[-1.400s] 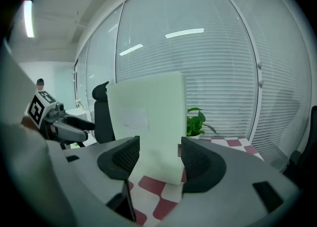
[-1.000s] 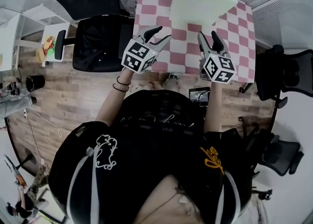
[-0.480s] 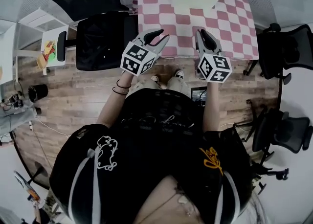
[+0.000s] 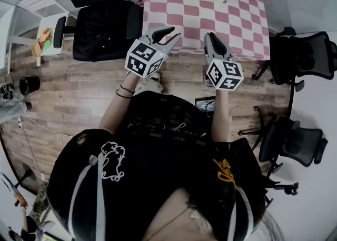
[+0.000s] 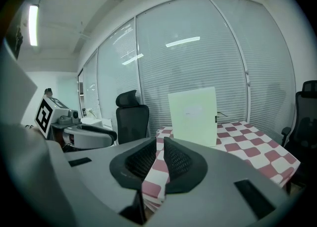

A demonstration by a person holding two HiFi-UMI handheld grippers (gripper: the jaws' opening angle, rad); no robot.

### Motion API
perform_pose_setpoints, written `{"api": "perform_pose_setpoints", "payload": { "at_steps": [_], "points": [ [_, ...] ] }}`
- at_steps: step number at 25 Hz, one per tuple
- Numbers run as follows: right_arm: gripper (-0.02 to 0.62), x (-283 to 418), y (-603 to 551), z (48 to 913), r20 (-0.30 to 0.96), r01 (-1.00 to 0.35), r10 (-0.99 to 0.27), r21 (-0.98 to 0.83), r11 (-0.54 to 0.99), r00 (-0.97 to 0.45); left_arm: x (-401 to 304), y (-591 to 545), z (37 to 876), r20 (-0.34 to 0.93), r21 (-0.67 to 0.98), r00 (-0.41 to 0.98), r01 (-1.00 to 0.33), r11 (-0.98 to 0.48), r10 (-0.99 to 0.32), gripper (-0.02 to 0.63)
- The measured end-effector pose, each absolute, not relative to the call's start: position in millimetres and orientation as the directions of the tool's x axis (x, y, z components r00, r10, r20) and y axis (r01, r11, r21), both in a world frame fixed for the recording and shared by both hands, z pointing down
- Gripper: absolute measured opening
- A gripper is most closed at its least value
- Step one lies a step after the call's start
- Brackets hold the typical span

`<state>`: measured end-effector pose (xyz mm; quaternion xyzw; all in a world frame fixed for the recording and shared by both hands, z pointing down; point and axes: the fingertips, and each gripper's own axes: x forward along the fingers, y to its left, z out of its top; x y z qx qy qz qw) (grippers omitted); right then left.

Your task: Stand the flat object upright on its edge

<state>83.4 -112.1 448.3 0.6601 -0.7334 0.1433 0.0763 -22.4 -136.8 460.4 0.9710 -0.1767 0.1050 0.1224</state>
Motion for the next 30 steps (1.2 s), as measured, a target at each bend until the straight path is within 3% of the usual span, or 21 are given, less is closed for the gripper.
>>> {"api": "perform_pose_setpoints", "payload": {
  "at_steps": [16,30],
  "points": [
    [0.035,90,33,457,0.292,-0.974,-0.931,-0.125,0.188,-0.218,1,16,461,0.261,0.192,0.887,-0.434,-0.88,-0.381,0.117],
    [0.032,86,73,459,0.284,-0.968,-0.927,-0.117,0.221,-0.246,-4,55,461,0.25,0.188,0.873,-0.469,-0.863,-0.42,0.118]
  ]
}}
